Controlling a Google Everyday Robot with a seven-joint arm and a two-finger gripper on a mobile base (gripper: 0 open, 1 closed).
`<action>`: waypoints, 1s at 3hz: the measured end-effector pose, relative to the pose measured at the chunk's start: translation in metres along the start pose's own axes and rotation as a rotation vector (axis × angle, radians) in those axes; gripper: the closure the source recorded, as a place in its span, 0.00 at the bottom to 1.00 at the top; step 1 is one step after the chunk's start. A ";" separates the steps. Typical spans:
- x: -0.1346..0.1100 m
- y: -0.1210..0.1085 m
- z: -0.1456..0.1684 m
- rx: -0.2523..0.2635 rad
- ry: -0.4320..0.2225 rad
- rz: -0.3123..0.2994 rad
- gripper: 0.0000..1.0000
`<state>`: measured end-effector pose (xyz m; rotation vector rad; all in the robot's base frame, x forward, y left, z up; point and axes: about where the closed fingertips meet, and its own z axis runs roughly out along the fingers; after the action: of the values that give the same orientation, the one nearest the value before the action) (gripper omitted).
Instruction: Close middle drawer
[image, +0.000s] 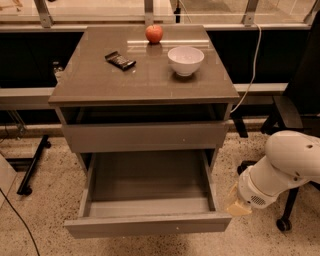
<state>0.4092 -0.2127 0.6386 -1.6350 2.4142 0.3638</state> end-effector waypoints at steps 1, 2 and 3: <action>-0.002 0.001 0.009 -0.001 0.018 -0.003 1.00; -0.007 0.009 0.036 0.004 0.007 -0.012 1.00; -0.014 0.014 0.076 0.012 -0.011 -0.020 1.00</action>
Offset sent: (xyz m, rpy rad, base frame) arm -0.0033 0.0423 -0.0622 0.0063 -0.0480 0.0111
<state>0.4035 -0.1718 0.5718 -1.6464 2.3853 0.3538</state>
